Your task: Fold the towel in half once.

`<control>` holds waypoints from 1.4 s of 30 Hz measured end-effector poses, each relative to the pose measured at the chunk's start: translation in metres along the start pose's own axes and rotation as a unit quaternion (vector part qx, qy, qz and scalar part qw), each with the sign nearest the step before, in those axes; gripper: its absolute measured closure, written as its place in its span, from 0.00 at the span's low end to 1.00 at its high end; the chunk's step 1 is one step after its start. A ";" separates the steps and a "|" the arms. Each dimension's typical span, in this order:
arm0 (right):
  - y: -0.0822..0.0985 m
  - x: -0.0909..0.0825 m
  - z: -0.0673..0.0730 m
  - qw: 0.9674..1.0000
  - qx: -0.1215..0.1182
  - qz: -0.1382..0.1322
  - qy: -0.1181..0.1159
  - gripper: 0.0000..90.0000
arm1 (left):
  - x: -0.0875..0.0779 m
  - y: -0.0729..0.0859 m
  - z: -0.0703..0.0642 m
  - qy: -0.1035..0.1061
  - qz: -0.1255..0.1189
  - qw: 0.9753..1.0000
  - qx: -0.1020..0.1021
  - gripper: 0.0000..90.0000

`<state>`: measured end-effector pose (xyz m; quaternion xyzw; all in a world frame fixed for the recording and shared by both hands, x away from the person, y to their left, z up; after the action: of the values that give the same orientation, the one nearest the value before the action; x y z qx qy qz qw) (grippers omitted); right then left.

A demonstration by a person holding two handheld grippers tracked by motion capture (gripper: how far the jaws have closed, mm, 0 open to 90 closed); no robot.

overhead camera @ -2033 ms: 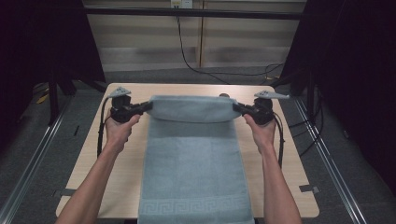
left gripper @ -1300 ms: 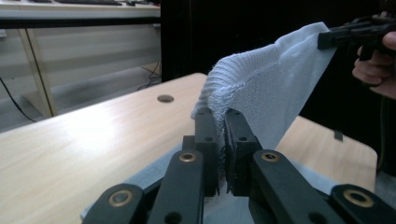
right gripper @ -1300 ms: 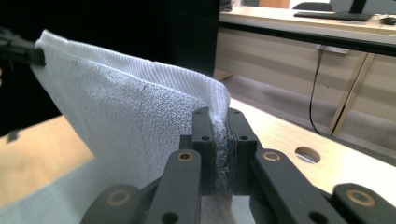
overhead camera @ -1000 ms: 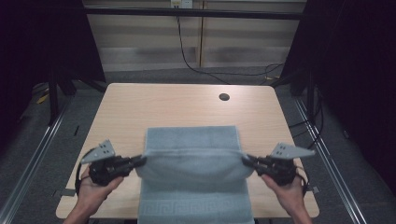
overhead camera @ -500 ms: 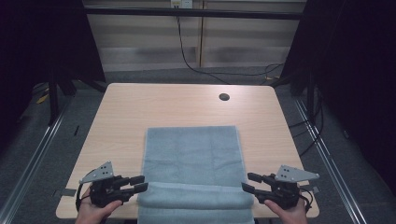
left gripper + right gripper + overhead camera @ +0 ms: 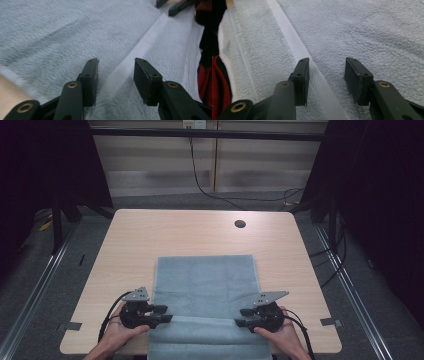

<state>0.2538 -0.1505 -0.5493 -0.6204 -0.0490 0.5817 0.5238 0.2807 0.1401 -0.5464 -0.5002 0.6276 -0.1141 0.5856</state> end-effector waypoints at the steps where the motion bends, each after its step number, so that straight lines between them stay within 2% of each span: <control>1: 0.000 -0.001 0.001 1.000 -0.004 0.001 -0.001 0.63 | 0.002 0.003 -0.003 0.001 0.007 1.000 0.005 0.62; 3: 0.002 -0.002 0.004 1.000 -0.012 0.002 -0.004 0.63 | 0.001 0.006 -0.005 -0.004 0.011 1.000 0.015 0.62; 5: 0.005 -0.002 0.008 1.000 -0.019 0.008 -0.008 0.69 | 0.000 0.008 -0.006 -0.017 0.017 0.999 0.036 0.74; 6: 0.006 -0.002 0.009 1.000 -0.020 0.008 -0.011 0.73 | -0.001 0.008 -0.009 -0.008 0.014 0.999 0.039 0.78; 7: 0.006 -0.002 0.011 1.000 -0.024 0.012 -0.014 0.78 | -0.001 0.008 -0.011 -0.004 0.016 0.999 0.049 0.87; 8: 0.006 -0.003 0.012 0.999 -0.027 0.013 -0.018 0.86 | -0.001 0.008 -0.013 0.004 0.016 0.999 0.049 0.93; 9: 0.006 -0.003 0.013 0.999 -0.028 0.013 -0.020 0.91 | -0.002 0.006 -0.014 0.003 0.012 0.999 0.053 0.94; 10: 0.005 -0.005 0.014 0.999 -0.028 0.012 -0.022 0.98 | -0.004 0.005 -0.016 0.010 0.007 0.999 0.050 0.95; 13: 0.003 -0.013 0.017 0.999 -0.022 -0.004 -0.036 1.00 | -0.014 0.001 -0.027 0.038 -0.019 0.998 0.042 0.95; 14: 0.002 -0.019 0.022 0.999 -0.021 -0.012 -0.045 1.00 | -0.018 0.002 -0.031 0.044 -0.026 0.998 0.047 0.95; 17: 0.003 -0.032 0.035 0.997 -0.022 -0.034 -0.064 0.99 | -0.028 0.007 -0.045 0.066 -0.038 0.996 0.043 0.94; 20: 0.010 -0.043 0.051 0.996 -0.022 -0.040 -0.078 0.90 | -0.036 0.012 -0.061 0.087 -0.042 0.994 0.044 0.90; 22: 0.011 -0.047 0.058 0.995 -0.023 -0.049 -0.082 0.85 | -0.040 0.011 -0.064 0.092 -0.055 0.993 0.040 0.85; 24: 0.008 -0.050 0.061 0.995 -0.025 -0.056 -0.080 0.81 | -0.044 0.006 -0.064 0.095 -0.069 0.993 0.030 0.74; 26: 0.003 -0.050 0.056 0.995 -0.024 -0.060 -0.071 0.79 | -0.045 0.000 -0.059 0.087 -0.077 0.993 0.020 0.68; 29: -0.008 -0.044 0.041 0.996 -0.022 -0.065 -0.058 0.78 | -0.039 -0.008 -0.042 0.064 -0.071 0.995 0.013 0.67; 30: -0.011 -0.041 0.035 0.996 -0.019 -0.067 -0.056 0.78 | -0.033 -0.010 -0.031 0.054 -0.066 0.996 0.006 0.67; 31: -0.016 -0.034 0.024 0.996 -0.013 -0.070 -0.047 0.77 | -0.028 -0.012 -0.022 0.043 -0.064 0.997 0.000 0.67; 34: -0.027 -0.017 -0.001 0.998 -0.009 -0.055 -0.020 0.75 | -0.015 -0.020 0.001 0.026 -0.056 0.998 -0.015 0.65; 35: -0.032 -0.012 -0.009 0.998 -0.011 -0.053 -0.015 0.74 | -0.012 -0.023 0.008 0.013 -0.052 0.998 -0.019 0.64; 36: -0.037 -0.008 -0.016 0.999 -0.011 -0.050 -0.005 0.73 | -0.009 -0.026 0.015 0.000 -0.050 0.999 -0.021 0.63; 37: -0.041 -0.003 -0.025 0.999 -0.008 -0.049 0.004 0.71 | -0.006 -0.028 0.020 -0.014 -0.046 0.999 -0.014 0.62; 40: -0.050 0.013 -0.051 0.999 0.006 -0.043 0.026 0.70 | 0.007 -0.035 0.039 -0.035 -0.025 0.999 -0.019 0.61; 42: -0.053 0.023 -0.063 0.999 0.008 -0.035 0.041 0.71 | 0.012 -0.038 0.049 -0.044 -0.029 0.998 -0.021 0.61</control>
<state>0.3385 -0.1486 -0.5418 -0.6373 -0.0449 0.5375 0.5504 0.3429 0.1346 -0.5405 -0.5350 0.5888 -0.0956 0.5983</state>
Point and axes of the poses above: each handheld gripper's, and its own axes: x roughly forward along the jaws, y roughly out of its underside, z roughly to its left, the point moved 8 cm from there along x, roughly forward along the jaws
